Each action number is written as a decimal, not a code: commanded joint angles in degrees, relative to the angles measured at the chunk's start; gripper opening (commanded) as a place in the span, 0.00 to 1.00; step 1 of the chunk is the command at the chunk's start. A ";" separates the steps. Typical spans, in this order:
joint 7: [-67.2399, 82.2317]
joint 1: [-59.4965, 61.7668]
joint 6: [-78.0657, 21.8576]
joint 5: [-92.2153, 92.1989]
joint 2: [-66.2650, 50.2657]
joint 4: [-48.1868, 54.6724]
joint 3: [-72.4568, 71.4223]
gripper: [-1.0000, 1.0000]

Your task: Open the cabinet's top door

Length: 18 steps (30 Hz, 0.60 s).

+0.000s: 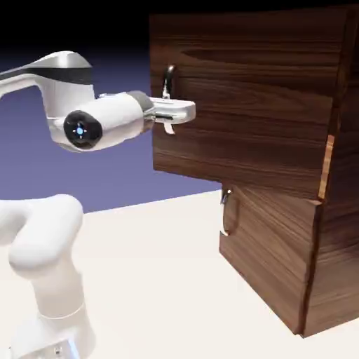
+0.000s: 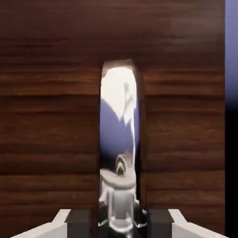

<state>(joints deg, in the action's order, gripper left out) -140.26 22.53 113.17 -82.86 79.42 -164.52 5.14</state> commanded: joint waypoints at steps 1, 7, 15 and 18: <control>0.22 -0.08 -1.64 1.83 -0.37 0.29 2.09 0.00; 1.97 -1.52 -11.49 12.55 -4.37 3.77 14.55 0.00; 5.00 -8.49 -25.88 25.57 -13.47 13.82 31.16 0.00; 5.95 -13.26 -31.37 29.73 -17.11 19.12 37.39 0.00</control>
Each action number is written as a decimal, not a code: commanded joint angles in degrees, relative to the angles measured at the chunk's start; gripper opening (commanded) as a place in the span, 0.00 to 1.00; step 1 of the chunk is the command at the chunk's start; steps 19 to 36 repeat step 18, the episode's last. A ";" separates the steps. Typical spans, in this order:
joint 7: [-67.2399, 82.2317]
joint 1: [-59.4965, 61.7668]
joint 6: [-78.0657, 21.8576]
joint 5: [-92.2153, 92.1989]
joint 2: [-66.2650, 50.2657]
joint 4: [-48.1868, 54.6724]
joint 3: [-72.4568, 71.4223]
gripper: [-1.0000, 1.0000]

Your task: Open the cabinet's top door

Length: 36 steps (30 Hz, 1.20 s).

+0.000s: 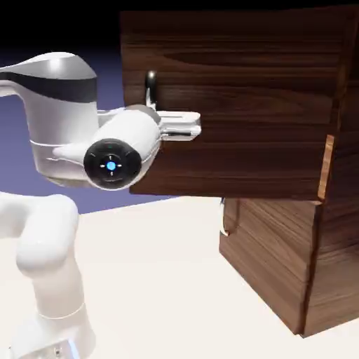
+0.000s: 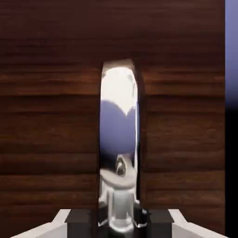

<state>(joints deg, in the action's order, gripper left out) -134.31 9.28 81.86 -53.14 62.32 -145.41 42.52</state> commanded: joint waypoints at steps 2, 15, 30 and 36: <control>0.60 -3.71 -3.89 2.42 -2.43 3.99 4.16 0.00; 0.88 -30.61 -23.25 11.55 -10.12 28.75 26.60 0.00; 0.58 -33.01 -24.57 12.05 -10.14 30.79 28.22 1.00; 0.58 -33.01 -24.57 12.05 -10.14 30.79 28.22 1.00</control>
